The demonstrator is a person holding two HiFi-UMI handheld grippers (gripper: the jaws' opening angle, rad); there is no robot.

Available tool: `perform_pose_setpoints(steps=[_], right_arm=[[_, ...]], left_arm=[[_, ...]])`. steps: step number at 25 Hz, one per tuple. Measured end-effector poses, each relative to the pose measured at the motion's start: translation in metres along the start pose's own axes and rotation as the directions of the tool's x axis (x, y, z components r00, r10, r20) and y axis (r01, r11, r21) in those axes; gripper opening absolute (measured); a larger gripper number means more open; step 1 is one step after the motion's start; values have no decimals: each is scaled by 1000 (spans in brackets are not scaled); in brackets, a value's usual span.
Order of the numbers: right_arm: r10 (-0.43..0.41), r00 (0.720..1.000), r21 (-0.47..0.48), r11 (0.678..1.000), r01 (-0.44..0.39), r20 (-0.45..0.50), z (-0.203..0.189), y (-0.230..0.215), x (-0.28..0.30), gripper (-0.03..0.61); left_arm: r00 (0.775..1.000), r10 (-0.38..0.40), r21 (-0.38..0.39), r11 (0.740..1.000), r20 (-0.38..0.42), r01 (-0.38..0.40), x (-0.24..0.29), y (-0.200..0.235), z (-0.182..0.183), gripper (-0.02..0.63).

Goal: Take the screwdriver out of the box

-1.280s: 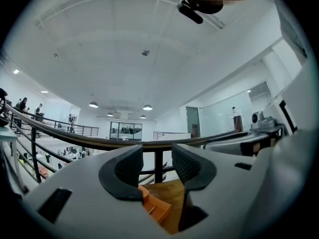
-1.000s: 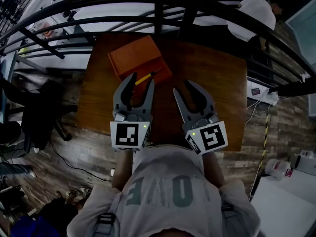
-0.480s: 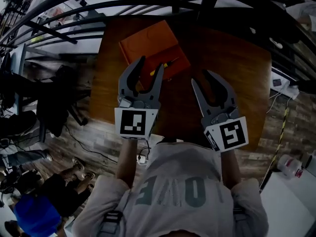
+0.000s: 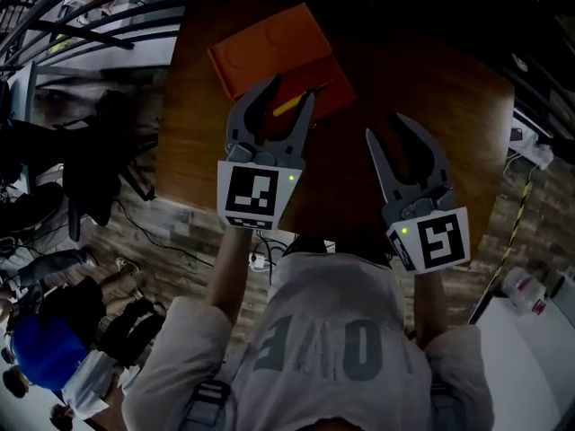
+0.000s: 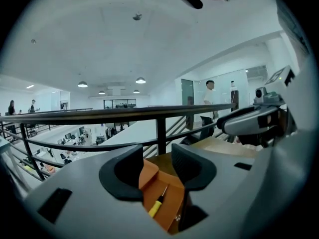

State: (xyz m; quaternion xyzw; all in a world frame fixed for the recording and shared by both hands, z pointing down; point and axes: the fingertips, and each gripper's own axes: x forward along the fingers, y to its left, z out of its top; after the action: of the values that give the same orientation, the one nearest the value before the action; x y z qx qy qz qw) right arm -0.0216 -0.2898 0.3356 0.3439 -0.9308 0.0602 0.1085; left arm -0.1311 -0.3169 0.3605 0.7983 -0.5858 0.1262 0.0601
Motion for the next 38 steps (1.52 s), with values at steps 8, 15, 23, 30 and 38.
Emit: perform_pose_setpoints(steps=[8, 15, 23, 30, 38], right_arm=[[-12, 998, 44, 999, 14, -65, -29, -10, 0, 120], [-5, 996, 69, 998, 11, -92, -43, 2, 24, 120], [1, 992, 63, 998, 7, -128, -53, 1, 24, 120], [4, 989, 84, 996, 9, -150, -63, 3, 22, 120], [16, 985, 96, 995, 1, -169, -72, 4, 16, 120]], left_arm=[[998, -29, -43, 999, -62, 27, 16, -5, -39, 172], [992, -36, -49, 998, -122, 31, 25, 17, -67, 172], [935, -175, 7, 983, -310, 186, 41, 7, -105, 206], [819, -271, -65, 959, -506, 277, 46, -1, -150, 204], [739, -214, 24, 954, -639, 297, 49, 5, -192, 189]])
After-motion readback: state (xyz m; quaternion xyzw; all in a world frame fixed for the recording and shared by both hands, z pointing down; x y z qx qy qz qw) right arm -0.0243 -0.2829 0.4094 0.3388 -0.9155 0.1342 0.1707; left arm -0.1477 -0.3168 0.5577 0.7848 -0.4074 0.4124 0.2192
